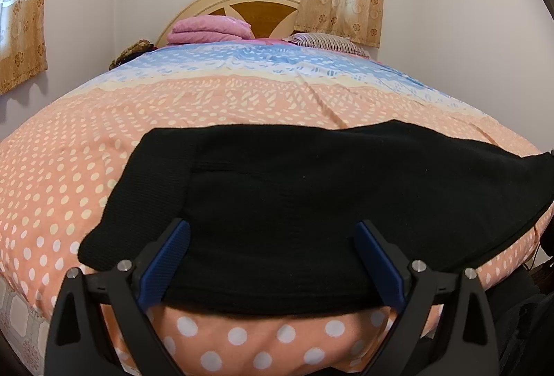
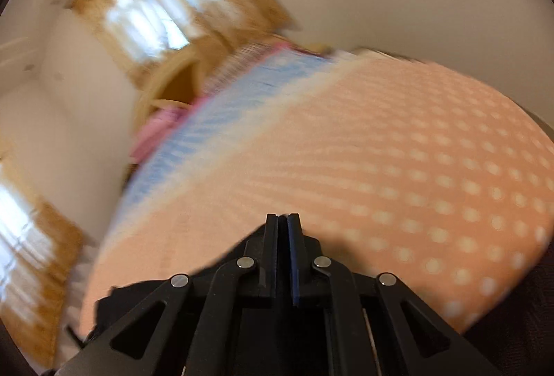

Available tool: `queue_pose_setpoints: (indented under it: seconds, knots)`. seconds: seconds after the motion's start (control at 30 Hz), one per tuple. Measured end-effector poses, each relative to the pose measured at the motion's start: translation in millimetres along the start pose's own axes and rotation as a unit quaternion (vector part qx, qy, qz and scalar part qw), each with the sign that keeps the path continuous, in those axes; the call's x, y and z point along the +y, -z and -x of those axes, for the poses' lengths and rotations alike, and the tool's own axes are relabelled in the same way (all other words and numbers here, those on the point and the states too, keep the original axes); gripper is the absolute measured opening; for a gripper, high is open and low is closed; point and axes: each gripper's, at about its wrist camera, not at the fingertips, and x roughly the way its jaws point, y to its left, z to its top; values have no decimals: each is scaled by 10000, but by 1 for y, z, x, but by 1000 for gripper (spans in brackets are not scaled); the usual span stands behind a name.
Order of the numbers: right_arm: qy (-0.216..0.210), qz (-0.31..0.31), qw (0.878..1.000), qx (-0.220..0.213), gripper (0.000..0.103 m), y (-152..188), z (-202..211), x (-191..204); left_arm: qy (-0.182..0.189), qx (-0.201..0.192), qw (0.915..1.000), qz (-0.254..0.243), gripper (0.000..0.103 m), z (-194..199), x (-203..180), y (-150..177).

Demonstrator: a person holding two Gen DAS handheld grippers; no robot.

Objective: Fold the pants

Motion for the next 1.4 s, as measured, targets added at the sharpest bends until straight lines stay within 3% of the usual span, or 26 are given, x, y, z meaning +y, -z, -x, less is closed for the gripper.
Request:
queue_pose_setpoints:
  seconds: [0.1,0.23,0.33,0.43,0.47,0.5,0.53,0.57,0.67,0.77,0.87,1.07,1.17,1.3,1.4]
  knots:
    - [86,-186,9998,-11,6,6,5,-20,-27,-12,10000,-61,98,0,-2,1]
    - [184,-253,9988,-365,6,15,36,-24,-1,-34,10000,9,98,5,0,2]
    - [88,246,9979,-593,6,27,65,4,44,-104,9998,136,98,11,2,2]
    - [-21,1089,9933,-386,8,49,66,57,23,-82,9999,112,98,9,2,3]
    - [-46,1356,9905,-226,11,58,60,74,-9,-82,9999,90,98,9,0,3]
    - [-83,1635,9865,-30,30,68,51,92,-41,-81,9999,77,99,8,-1,4]
    - [-143,1899,9814,217,57,81,38,109,-53,-81,9999,78,99,8,-2,3]
    - [-176,2081,9771,399,62,92,26,122,-54,-78,9999,91,99,8,-3,3]
    - [-124,2606,9608,941,62,132,-14,152,-20,-98,9999,99,99,12,-3,1]
    - [581,3320,9344,1152,62,166,-39,169,18,-158,9998,132,99,16,-4,-1]
    - [709,3881,9113,1178,62,193,-33,174,75,-220,9996,127,99,19,-6,-3]
    - [1350,5187,8401,837,62,233,-23,191,220,-107,9996,114,99,11,-17,0]
    - [1312,5274,8361,750,59,234,-27,195,217,-85,9997,68,99,11,-21,1]
    - [1205,5463,8258,710,44,241,-36,204,231,-67,9996,149,99,11,-19,0]
    - [866,5441,8300,870,43,242,-35,209,235,-31,9996,172,99,10,-19,2]
